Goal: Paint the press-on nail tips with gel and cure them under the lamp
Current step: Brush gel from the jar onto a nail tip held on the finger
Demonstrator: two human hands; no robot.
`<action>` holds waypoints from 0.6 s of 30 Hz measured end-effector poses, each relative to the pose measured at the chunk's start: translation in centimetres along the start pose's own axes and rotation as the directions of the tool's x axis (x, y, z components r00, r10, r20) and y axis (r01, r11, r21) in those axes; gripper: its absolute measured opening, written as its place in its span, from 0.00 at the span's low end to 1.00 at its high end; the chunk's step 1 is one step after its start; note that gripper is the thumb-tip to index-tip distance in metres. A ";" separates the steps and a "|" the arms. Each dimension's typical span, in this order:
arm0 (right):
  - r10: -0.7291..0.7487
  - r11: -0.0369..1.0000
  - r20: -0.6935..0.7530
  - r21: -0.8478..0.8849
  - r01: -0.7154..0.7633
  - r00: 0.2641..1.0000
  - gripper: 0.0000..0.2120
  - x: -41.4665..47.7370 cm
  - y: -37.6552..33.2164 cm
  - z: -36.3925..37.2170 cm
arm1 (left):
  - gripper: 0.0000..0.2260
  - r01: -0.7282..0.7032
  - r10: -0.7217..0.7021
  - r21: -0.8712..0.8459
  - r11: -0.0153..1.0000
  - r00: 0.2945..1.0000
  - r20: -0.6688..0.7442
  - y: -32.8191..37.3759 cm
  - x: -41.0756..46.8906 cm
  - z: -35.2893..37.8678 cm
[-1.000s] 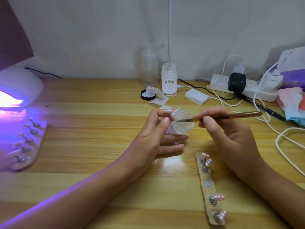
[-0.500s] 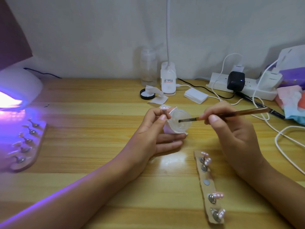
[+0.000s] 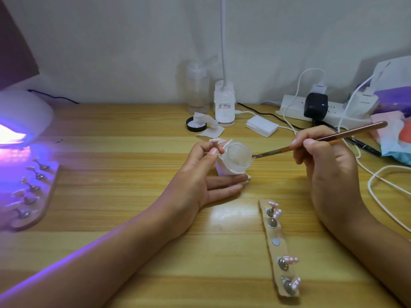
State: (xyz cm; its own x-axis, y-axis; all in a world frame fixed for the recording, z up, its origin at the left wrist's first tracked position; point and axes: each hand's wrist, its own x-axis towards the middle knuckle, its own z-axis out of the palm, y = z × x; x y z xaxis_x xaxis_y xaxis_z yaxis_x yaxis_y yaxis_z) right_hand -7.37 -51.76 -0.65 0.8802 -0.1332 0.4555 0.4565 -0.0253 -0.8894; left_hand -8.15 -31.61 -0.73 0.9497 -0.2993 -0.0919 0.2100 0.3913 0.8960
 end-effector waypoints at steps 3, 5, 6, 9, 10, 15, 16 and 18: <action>-0.004 1.000 -0.011 0.019 0.004 1.000 0.11 0.1 0.1 -0.2 | 0.07 0.008 -0.008 -0.014 1.000 1.000 -0.010 0.1 -0.1 0.1; 0.003 0.998 -0.012 0.060 -0.002 1.000 0.13 0.2 0.0 -0.3 | 0.07 0.008 -0.008 -0.014 1.000 1.000 -0.012 0.2 -0.1 0.1; 0.013 0.997 -0.013 0.081 -0.012 1.000 0.13 0.3 0.0 -0.4 | 0.07 0.007 -0.007 -0.013 1.000 1.000 -0.012 0.2 -0.1 0.1; 0.083 0.991 -0.039 0.107 -0.078 0.996 0.10 0.4 0.1 -0.4 | 0.07 0.005 -0.005 -0.001 1.000 1.000 -0.008 0.2 -0.2 0.1; 0.108 0.990 -0.049 0.099 -0.103 0.993 0.09 0.4 0.2 -0.3 | 0.07 0.005 -0.004 0.004 1.000 1.000 -0.009 0.2 -0.2 0.2; 0.148 0.989 -0.037 0.022 -0.147 0.988 0.08 0.4 0.3 0.1 | 0.07 -0.003 0.003 0.023 1.000 1.000 0.000 0.2 -0.2 0.2; 0.155 0.988 -0.038 0.018 -0.154 0.987 0.08 0.4 0.3 0.1 | 0.06 -0.004 0.004 0.022 1.000 1.000 0.001 0.1 -0.2 0.2; 0.175 0.984 -0.054 0.020 -0.174 0.983 0.08 0.5 0.3 0.1 | 0.07 0.002 -0.001 0.026 1.000 1.000 -0.003 0.2 -0.1 0.2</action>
State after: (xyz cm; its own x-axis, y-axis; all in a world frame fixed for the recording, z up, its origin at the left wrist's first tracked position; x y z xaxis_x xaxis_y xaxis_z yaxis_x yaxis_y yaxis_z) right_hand -6.75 -51.78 -0.71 0.9383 -0.1886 0.2898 0.2985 0.0184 -0.9542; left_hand -8.27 -31.64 -0.47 0.9500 -0.2975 -0.0944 0.2054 0.3682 0.9068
